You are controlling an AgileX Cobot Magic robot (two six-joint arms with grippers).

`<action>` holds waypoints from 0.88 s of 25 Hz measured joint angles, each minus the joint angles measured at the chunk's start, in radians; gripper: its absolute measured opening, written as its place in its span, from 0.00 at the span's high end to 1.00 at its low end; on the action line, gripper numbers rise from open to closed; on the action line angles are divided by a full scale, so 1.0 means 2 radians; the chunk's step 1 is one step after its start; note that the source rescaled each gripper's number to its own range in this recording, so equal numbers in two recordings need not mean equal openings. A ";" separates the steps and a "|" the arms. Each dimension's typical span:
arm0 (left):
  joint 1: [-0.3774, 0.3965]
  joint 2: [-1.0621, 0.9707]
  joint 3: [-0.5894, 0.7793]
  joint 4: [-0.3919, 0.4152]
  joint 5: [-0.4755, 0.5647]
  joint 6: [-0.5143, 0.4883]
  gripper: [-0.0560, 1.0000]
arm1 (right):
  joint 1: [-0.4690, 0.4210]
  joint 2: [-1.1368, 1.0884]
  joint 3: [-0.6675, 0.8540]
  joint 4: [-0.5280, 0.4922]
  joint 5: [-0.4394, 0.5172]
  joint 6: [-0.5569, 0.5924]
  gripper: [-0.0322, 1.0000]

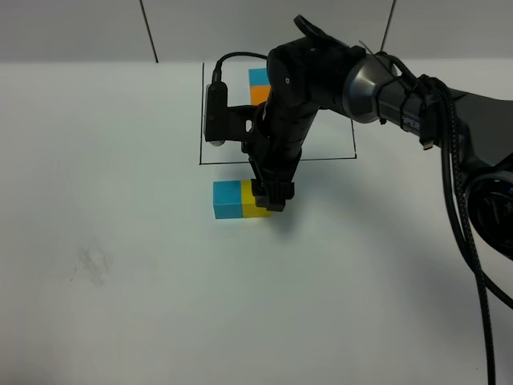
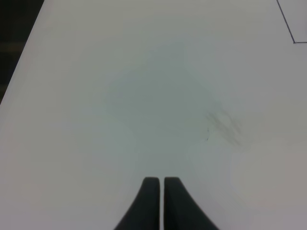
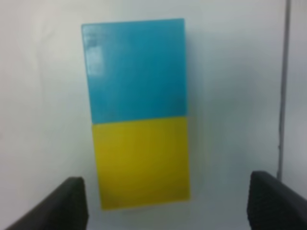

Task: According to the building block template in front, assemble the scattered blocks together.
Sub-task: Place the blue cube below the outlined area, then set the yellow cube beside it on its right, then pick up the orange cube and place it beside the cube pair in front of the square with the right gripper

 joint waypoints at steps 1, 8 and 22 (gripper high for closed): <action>0.000 0.000 0.000 0.000 0.000 0.000 0.95 | 0.000 -0.007 0.000 -0.007 0.004 0.006 0.12; 0.000 0.000 0.000 0.000 0.000 0.000 0.95 | 0.000 -0.043 0.000 -0.036 0.049 0.028 0.47; 0.000 0.000 0.000 0.000 0.000 0.000 0.95 | -0.013 -0.066 0.000 -0.076 0.097 0.102 0.96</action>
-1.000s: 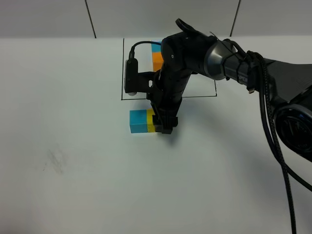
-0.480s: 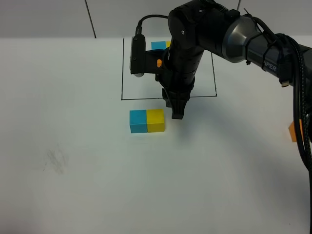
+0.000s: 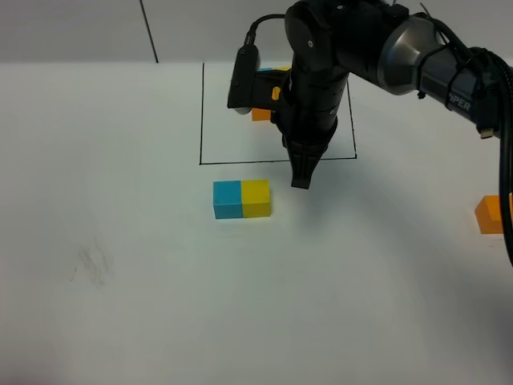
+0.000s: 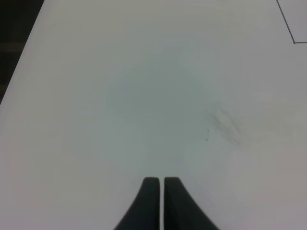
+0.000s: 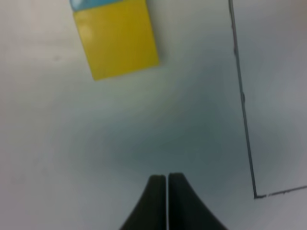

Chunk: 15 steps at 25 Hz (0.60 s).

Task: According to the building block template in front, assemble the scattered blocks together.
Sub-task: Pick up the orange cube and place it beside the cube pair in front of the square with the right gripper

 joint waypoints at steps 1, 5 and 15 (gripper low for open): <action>0.000 0.000 0.000 0.000 0.000 0.000 0.95 | -0.006 -0.003 0.000 0.000 0.008 0.002 0.96; 0.000 0.000 0.000 0.000 0.000 0.000 0.95 | -0.027 -0.015 0.001 0.000 0.025 0.013 0.96; 0.000 0.000 0.000 0.000 0.000 0.000 0.95 | -0.088 -0.093 0.122 -0.001 -0.016 0.043 0.96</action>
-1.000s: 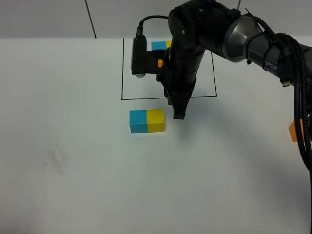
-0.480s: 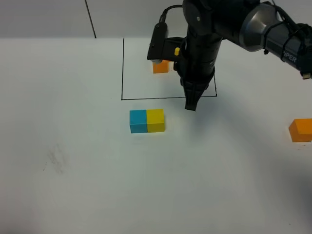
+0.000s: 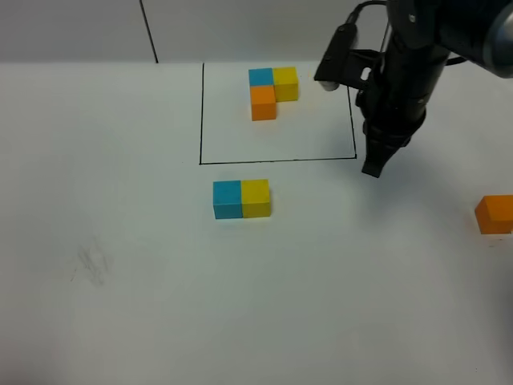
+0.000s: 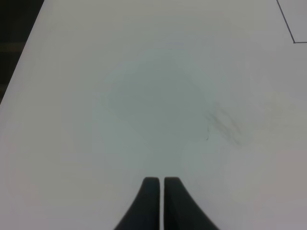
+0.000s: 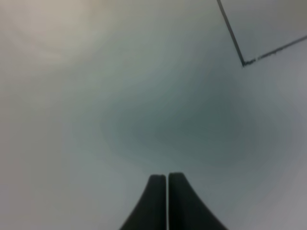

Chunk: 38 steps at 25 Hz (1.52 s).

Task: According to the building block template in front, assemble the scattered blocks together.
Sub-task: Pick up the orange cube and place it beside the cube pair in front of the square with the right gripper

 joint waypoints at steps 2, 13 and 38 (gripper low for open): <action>0.000 0.000 0.000 0.000 0.000 0.000 0.95 | -0.014 -0.023 0.035 0.000 -0.019 0.006 0.96; 0.000 0.000 0.000 0.000 0.000 0.000 0.95 | -0.098 -0.153 0.246 0.000 -0.125 0.067 0.96; 0.000 0.000 0.000 0.000 0.000 0.000 0.95 | -0.147 -0.169 0.310 -0.039 -0.229 0.418 0.47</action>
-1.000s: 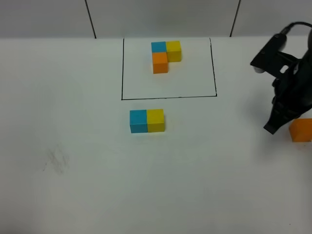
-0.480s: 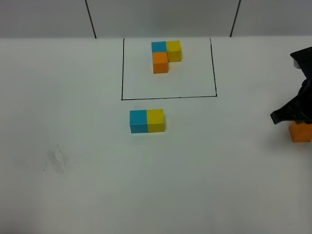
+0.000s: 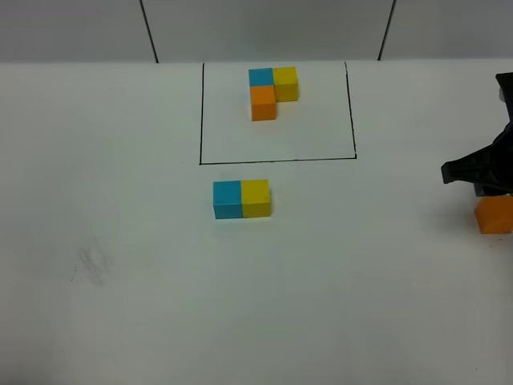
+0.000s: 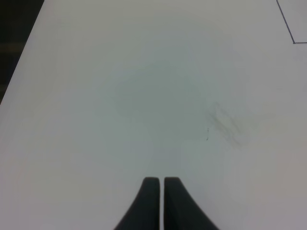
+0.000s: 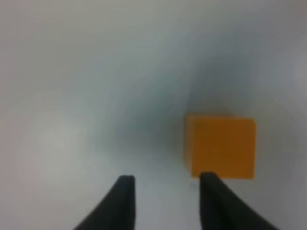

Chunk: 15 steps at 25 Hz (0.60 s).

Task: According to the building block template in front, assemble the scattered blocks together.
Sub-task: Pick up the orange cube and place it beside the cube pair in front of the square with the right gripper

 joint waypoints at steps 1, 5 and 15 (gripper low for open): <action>0.000 0.000 0.000 0.000 0.000 0.000 0.95 | 0.000 0.005 0.003 0.000 0.000 0.000 0.37; 0.000 0.000 0.000 0.000 0.000 0.000 0.95 | 0.000 0.021 0.004 -0.016 0.000 0.004 0.11; 0.000 0.000 0.000 0.000 0.000 0.000 0.95 | -0.014 0.049 0.004 -0.107 -0.023 0.064 0.10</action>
